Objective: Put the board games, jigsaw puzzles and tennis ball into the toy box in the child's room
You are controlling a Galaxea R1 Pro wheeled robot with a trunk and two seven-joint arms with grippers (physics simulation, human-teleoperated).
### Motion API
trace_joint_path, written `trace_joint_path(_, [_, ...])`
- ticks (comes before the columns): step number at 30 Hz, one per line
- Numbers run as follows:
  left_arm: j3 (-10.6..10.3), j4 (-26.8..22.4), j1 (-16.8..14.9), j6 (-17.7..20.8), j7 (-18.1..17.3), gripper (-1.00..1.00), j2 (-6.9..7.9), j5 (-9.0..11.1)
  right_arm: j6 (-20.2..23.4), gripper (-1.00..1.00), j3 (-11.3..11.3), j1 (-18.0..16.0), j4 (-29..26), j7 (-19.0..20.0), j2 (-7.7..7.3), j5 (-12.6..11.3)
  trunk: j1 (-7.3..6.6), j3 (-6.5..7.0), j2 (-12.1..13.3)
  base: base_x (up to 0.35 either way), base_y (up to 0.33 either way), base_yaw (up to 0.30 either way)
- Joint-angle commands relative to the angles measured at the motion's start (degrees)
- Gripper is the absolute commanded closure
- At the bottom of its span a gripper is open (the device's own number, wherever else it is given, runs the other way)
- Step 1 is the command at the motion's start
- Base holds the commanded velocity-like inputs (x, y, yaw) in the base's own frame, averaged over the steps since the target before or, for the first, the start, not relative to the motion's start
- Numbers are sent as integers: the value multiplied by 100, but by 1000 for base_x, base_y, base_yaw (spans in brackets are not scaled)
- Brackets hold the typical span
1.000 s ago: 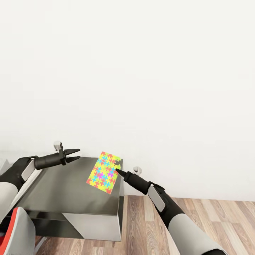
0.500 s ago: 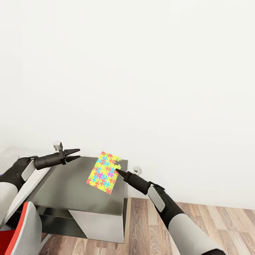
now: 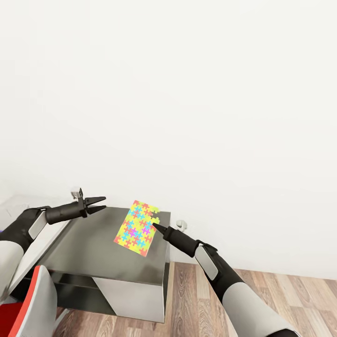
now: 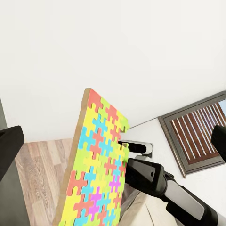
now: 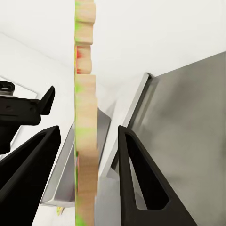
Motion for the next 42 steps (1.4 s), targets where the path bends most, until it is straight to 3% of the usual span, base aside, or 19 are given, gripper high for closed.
trace_joint_path(1, [-40, 3, -7, 52, -9, -100, 8, 48, 48, 100, 5, -5, -1, 0, -1, -61, 4, -12, -12, 0, -14, 0])
trace_joint_path(19, [-40, 3, -7, 52, -11, -100, 25, 48, 44, 100, 15, -5, -1, 0, 0, -61, 4, 42, -12, 0, -9, 123])
trace_joint_path(33, [-40, 3, -7, 52, -5, -100, 37, 44, -133, 100, 22, -5, -1, -57, 16, -35, 4, 43, -12, 0, 0, 7])
trace_joint_path(42, [17, 12, -61, 156, 8, -100, 89, 29, 95, 100, -12, -7, 1, -160, 4, -72, 4, 43, -12, 0, 0, 0])
